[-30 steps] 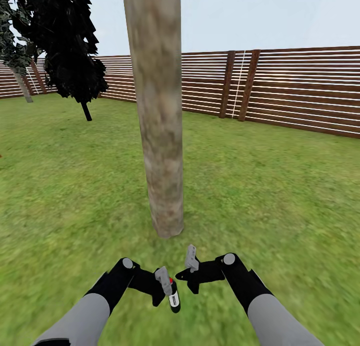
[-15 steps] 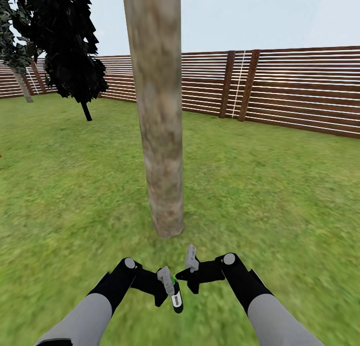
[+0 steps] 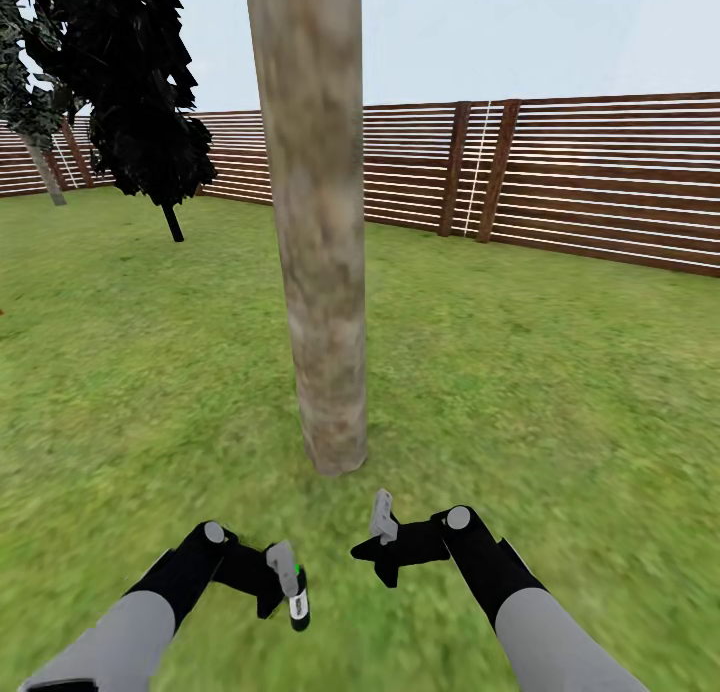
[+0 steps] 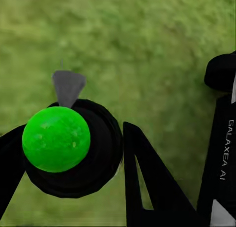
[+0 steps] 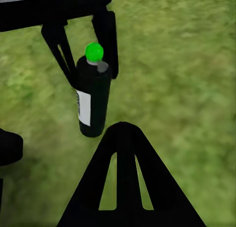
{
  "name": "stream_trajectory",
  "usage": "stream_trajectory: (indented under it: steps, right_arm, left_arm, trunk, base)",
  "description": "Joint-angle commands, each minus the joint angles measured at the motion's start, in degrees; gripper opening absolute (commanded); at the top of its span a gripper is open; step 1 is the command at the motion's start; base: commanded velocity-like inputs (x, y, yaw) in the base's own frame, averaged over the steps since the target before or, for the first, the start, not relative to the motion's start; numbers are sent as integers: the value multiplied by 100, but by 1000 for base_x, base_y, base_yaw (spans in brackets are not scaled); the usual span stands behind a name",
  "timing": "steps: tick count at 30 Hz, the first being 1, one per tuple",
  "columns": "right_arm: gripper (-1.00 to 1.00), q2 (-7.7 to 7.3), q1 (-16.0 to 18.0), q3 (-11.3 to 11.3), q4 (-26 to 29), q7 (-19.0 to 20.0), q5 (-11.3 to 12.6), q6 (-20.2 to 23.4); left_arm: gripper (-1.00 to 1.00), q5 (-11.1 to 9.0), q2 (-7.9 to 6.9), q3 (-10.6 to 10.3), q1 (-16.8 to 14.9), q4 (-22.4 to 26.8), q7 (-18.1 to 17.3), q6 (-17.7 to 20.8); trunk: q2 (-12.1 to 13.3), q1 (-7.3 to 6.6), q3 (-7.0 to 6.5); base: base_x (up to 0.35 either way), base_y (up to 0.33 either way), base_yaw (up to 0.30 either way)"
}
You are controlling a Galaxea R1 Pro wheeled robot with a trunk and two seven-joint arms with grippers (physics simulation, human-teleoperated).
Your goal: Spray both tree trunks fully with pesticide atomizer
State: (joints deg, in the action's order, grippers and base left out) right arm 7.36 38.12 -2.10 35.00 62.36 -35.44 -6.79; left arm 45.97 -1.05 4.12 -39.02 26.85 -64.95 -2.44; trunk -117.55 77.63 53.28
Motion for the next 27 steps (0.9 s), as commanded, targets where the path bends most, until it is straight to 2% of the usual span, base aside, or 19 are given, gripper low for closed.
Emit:
stream_trajectory:
  steps: [1, 2, 3, 5, 9, 11, 13, 14, 15, 16, 17, 18, 19, 20, 22, 24, 25, 27]
  right_arm:
    - [-100, 2, 2, 8, 6, 5, -60, -61]
    - [-100, 2, 2, 8, 1, 5, -60, -64]
    - [100, 2, 2, 8, 0, 5, -60, -63]
    - [100, 2, 2, 8, -8, 5, -60, -67]
    - [100, -38, -10, 22, -86, -38, -71, -79]
    - [100, -76, -20, 46, -295, -201, -58, -97]
    - [100, -110, -28, 117, -555, -732, -51, -111]
    - [100, -185, -36, 244, -773, -1350, -47, -167]
    - [100, -271, -95, 441, -1017, -2162, -42, -398]
    - [100, -325, -165, 567, -1132, -2533, -37, -559]
    - [100, -425, -307, 871, -1281, -3121, -11, -856]
    - [100, -498, -484, 1288, -1390, -3675, 54, -1175]
    - [100, -540, -606, 1580, -1441, -3978, 100, -1379]
    - [100, -610, -781, 2059, -1485, -4308, 155, -1670]
    - [100, -812, -1026, 2894, -1521, -4579, 198, -1972]
    - [100, -1012, -1187, 3487, -1535, -4654, 202, -2078]
    - [100, -1082, -1272, 3710, -1534, -4666, 207, -2154]
    - [100, -1311, -1495, 4318, -1548, -4670, 217, -2508]
  left_arm:
    - [-100, 37, -116, 51, -1, 1, -28, -46]
    - [-100, 36, -242, 53, 1, -5, -27, -57]
    - [-100, 35, -331, 53, 5, -9, -27, -60]
    - [-100, 22, -523, 87, 7, -12, -21, -63]
    - [-100, -13, -656, 130, 15, 41, -6, -54]
    - [-100, -30, -678, 170, 17, 59, 216, -12]
    - [-100, -148, -678, 463, 20, 26, 825, 9]
    - [-100, -238, -665, 757, 26, 7, 1311, 21]
    - [-100, -295, -643, 995, 45, -5, 1687, 23]
    - [-100, -314, -636, 1060, 54, -8, 1792, 26]
    - [-100, -377, -624, 1167, 62, -15, 1977, 34]
    - [-100, -538, -607, 1340, 69, -23, 2268, 38]
    - [-100, -670, -589, 1445, 77, -45, 2498, 39]
    - [-100, -868, -517, 1551, 138, -146, 2956, 40]
    - [-100, -1080, -286, 1636, 240, -446, 4229, 24]
    - [-100, -1142, -105, 1658, 270, -750, 5293, -11]
    - [-100, -1153, -21, 1664, 275, -862, 5596, -15]
    - [-100, -1196, 142, 1676, 279, -964, 5848, 0]
  trunk:
    - [-2, -1, 5]
    - [-2, -1, 5]
    - [-2, -1, 5]
    - [-2, -1, 5]
    - [-2, -1, 5]
    - [-2, -1, 5]
    - [-2, -1, 5]
    - [-2, -1, 5]
    - [-2, -1, 5]
    - [-2, -1, 5]
    - [-2, -1, 5]
    - [-2, -1, 5]
    - [-2, -1, 5]
    - [-2, -1, 5]
    - [-2, -1, 5]
    - [-2, -1, 5]
    - [-2, -1, 5]
    - [-2, -1, 5]
  base:
    - [0, 0, 0]
    - [0, 0, 0]
    - [0, 0, 0]
    - [0, 0, 0]
    - [0, 0, 0]
    - [0, 0, 0]
    - [0, 0, 0]
    - [0, 0, 0]
    - [0, 0, 0]
    - [0, 0, 0]
    - [0, 0, 0]
    - [0, 0, 0]
    - [0, 0, 0]
    - [0, 0, 0]
    - [0, 0, 0]
    - [0, 0, 0]
    - [0, 0, 0]
    - [0, 0, 0]
